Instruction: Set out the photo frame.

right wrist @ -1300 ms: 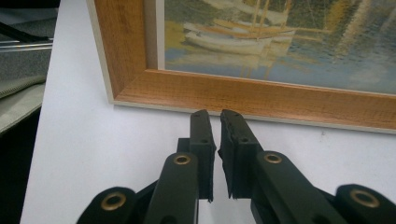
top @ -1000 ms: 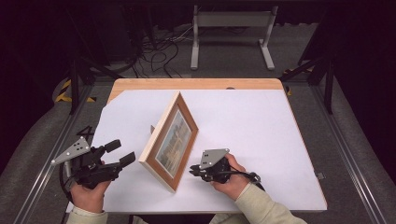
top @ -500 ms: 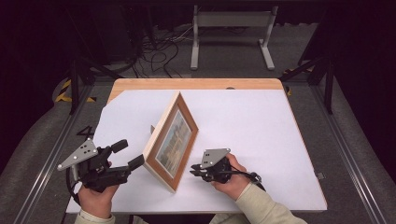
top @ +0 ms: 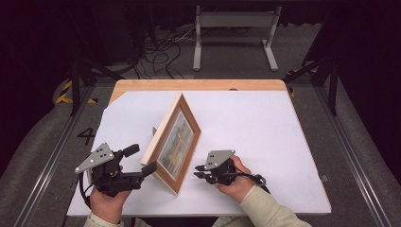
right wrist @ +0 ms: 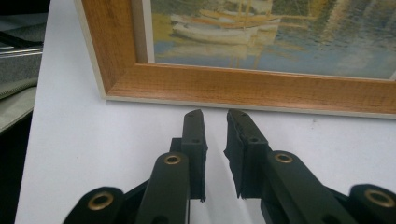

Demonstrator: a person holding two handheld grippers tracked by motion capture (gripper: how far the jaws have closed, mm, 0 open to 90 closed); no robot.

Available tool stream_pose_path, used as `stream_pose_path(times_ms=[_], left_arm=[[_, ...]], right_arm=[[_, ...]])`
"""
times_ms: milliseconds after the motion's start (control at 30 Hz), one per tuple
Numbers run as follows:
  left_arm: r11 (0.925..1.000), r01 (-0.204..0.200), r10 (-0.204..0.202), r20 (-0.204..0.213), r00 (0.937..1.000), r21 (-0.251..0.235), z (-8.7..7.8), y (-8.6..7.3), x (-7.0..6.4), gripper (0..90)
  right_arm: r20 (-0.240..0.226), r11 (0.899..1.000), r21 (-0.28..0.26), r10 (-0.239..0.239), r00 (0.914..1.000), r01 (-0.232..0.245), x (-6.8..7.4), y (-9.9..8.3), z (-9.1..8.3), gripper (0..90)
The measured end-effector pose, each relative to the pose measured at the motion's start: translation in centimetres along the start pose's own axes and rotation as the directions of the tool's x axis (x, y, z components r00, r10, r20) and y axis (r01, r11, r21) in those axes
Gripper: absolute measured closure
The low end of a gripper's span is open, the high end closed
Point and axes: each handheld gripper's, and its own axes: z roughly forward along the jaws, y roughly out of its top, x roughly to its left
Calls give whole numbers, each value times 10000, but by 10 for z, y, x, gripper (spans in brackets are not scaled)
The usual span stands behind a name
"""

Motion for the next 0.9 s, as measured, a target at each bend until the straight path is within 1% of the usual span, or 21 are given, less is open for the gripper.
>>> stream_pose_path(times_ms=[33,67,100,167,200,233,267,300,400,433,500,567,667,733,833,900], left_arm=[[10000,10,-10,80,10000,42,2,-1,-1,92],[9998,-156,155,103,9998,111,5,-2,-1,92],[9998,-156,155,103,9998,111,5,-2,-1,92],[9990,-324,329,-181,9993,304,11,-4,-4,94],[9987,-273,286,-300,9991,420,14,-5,-4,104],[9983,-155,174,-335,9993,554,16,-6,-3,120],[9978,-142,165,-355,9992,642,18,-7,-2,125],[9972,-46,75,-390,9992,746,20,-9,-1,130],[9957,32,-4,-299,9996,926,24,-12,1,147],[9954,-9,38,-307,9995,960,25,-13,1,149],[9946,117,-90,-262,9996,1027,27,-14,1,155],[9938,155,-131,-223,9997,1102,29,-16,2,171],[9929,141,-113,-245,9996,1178,32,-17,0,213],[9931,201,-178,-212,9996,1158,32,-17,0,242],[9947,275,-251,-261,9993,990,30,-17,0,265],[9965,289,-272,-224,9994,783,28,-17,2,306]], right_arm=[[10,10000,1,8,10000,-8,0,0,0,769],[9,10000,5,20,10000,-20,-1,0,-1,767],[9,10000,5,20,10000,-20,-1,0,-1,767],[49,10000,-9,37,10000,-37,-1,-1,-2,765],[64,10000,-16,41,10000,-41,-1,-1,-2,765],[85,10000,-26,26,10000,-26,-2,-2,-2,764],[91,10000,-19,57,9999,-56,-2,-2,-3,764],[96,10000,-6,88,9999,-88,-2,-2,-3,763],[116,10000,-14,77,9999,-77,-2,-2,-3,762],[126,10000,-9,88,9999,-88,-2,-2,-4,761],[138,10000,-3,99,9999,-99,-2,-3,-4,760],[145,10000,-2,82,9999,-82,-2,-3,-4,759],[151,10000,14,92,9998,-92,-2,-3,-3,757],[171,10000,15,90,9998,-90,-2,-3,-4,756],[169,9999,18,140,9998,-141,-2,-3,-4,754],[188,9999,11,147,9997,-147,-3,-4,-5,752]])
